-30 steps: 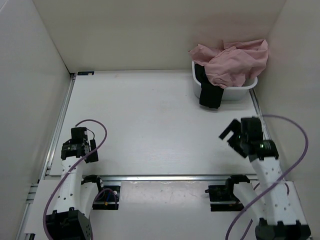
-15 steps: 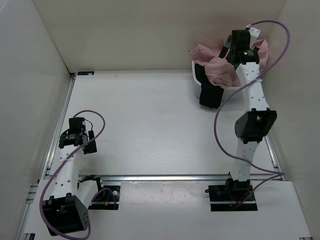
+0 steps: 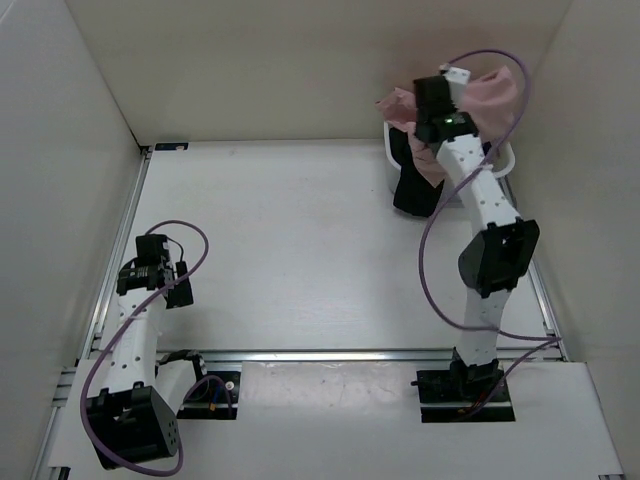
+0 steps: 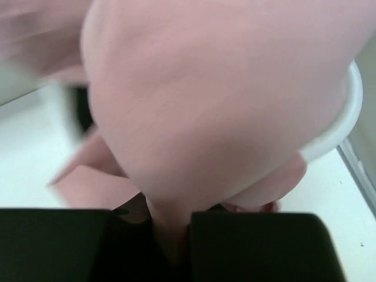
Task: Fold and stack the trousers
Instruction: Grab the trousers from the pile, then flatten the trousers out
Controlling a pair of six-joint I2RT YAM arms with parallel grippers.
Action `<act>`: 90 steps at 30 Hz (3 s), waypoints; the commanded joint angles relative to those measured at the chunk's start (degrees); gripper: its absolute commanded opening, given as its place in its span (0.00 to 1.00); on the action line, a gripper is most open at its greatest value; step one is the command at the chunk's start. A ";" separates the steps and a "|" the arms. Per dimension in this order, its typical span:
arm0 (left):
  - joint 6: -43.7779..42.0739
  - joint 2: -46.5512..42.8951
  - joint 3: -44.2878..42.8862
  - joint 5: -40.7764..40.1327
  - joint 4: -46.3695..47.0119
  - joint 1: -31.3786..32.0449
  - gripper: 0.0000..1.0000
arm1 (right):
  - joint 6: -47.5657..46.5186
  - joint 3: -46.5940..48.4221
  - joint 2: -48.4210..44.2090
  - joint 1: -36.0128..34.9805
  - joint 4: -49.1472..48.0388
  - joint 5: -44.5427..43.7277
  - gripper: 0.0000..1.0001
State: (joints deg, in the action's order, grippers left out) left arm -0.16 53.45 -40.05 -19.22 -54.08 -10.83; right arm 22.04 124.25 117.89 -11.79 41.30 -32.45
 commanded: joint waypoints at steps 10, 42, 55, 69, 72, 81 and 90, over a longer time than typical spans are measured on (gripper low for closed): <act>0.16 3.94 -15.13 0.34 0.74 -2.79 1.00 | 13.08 -14.89 -29.46 -42.35 -20.20 -7.65 0.00; 0.16 24.32 -5.12 17.74 -1.21 8.97 1.00 | -8.94 -48.50 -14.73 -55.35 -13.79 28.41 0.99; 0.16 34.44 -3.18 10.71 5.65 12.33 0.14 | -1.82 -36.12 -11.18 -56.67 -10.56 20.75 0.00; 0.16 43.21 -39.63 -6.52 7.42 -3.67 0.14 | 12.64 -28.66 -36.64 -52.22 -15.90 9.63 0.00; 0.16 49.80 -53.51 -7.14 4.17 -3.15 0.14 | 28.28 -42.74 -49.74 -45.29 -6.97 -5.40 0.00; 0.16 61.23 -69.72 -13.38 -0.14 11.51 0.20 | 46.93 -65.52 -65.41 -33.48 20.82 -17.12 0.00; 0.16 52.65 -59.55 -4.77 -5.86 16.10 1.00 | 64.87 -70.98 -63.93 -32.94 40.68 -19.85 0.28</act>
State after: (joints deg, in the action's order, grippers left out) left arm -0.19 115.13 -104.22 -26.98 -56.71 6.48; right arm 78.11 54.57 52.99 -44.97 71.61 -48.47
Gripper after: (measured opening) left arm 0.998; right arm 0.215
